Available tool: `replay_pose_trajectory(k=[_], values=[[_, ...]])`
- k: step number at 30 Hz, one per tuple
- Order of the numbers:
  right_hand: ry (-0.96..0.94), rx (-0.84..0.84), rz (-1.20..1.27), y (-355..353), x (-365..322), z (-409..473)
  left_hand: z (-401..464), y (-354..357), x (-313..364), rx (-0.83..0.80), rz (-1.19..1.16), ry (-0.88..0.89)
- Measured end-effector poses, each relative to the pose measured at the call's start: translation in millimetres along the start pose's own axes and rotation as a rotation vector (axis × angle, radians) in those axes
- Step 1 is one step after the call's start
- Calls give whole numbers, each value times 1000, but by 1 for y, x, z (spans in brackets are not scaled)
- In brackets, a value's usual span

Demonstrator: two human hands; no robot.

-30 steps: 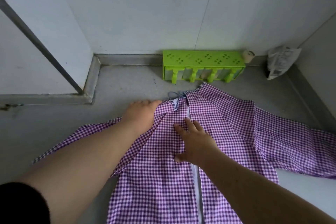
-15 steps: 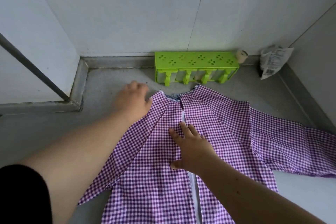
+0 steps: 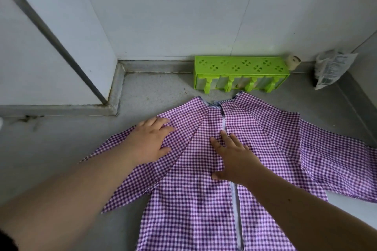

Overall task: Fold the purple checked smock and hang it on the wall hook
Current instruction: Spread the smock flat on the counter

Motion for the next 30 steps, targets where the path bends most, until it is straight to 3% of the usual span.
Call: replay_pose_trajectory(k=[4,6,10,17,21,26,30], values=[[87,123,-159,-16,-13,-2,-69,13,-46,-5,-43,-219],[24,144,-165,-19,-40,-3,-98,17,-58,-32,-56,-272],[-1,-33,38,-6,-98,-5,-148,30,-77,-79,-76,-379],[81,-77,-29,2,-114,0,-211,55,-107,-101,-159,-612],[82,-104,-44,1,-113,1,-227,61,-109,-121,-285,-621],[70,-113,-90,-1,-119,-2,-236,64,-136,-124,-349,-503],[76,-126,-89,0,-119,0,-238,34,-189,-46,-135,-677]])
Point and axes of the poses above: each hand's wrist, its own z-axis towards the middle knuckle, its own y-axis out of the palm, x = y × z, the point moved 4 cm from there along z, towards the middle knuckle, and after that the axes turned 1 degree about -x, right-handed, at the moved point
